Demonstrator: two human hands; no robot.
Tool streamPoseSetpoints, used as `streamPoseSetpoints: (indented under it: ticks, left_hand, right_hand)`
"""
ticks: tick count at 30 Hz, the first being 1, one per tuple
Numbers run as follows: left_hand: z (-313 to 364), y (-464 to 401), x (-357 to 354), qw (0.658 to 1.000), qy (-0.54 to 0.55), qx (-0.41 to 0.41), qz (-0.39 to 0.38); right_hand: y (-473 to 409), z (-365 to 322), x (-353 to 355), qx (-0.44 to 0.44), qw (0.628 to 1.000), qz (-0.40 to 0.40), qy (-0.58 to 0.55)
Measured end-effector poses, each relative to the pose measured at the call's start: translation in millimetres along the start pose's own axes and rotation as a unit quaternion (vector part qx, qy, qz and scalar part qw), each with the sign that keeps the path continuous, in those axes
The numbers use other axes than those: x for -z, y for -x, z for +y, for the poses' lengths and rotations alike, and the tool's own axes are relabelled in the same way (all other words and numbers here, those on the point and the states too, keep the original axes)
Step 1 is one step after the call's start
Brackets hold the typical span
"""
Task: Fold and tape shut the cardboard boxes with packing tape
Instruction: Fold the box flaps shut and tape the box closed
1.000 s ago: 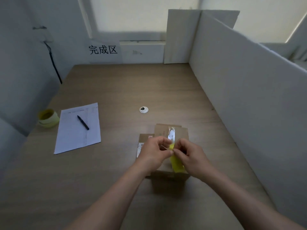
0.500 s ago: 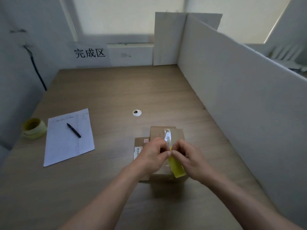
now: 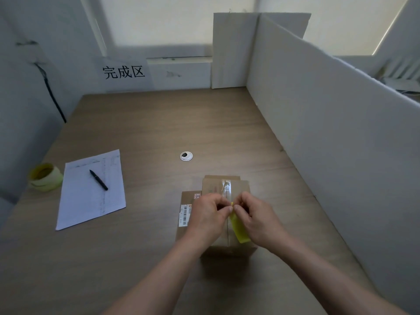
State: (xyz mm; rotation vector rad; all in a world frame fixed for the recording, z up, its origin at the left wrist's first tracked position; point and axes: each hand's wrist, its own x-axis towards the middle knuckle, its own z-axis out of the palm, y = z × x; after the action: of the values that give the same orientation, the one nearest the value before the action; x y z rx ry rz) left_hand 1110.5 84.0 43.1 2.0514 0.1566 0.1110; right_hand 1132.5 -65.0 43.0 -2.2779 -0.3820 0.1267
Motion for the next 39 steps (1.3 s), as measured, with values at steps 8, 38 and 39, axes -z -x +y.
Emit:
streamPoseSetpoints:
  ticks: [8,38,39]
  left_hand:
    - [-2,-10,-2,0.997,0.040,0.031,-0.051]
    - [-63,55,1,0.975,0.060,0.182,0.111]
    - [-64,58,-2,0.975,0.057,0.179,0.118]
  right_hand:
    - [-11,11,5,0.026,0.999,-0.040,0.027]
    - [60,37,54,0.003,0.980,-0.076,0.183]
    - [62,41,51,0.014,0.973,-0.076,0.219]
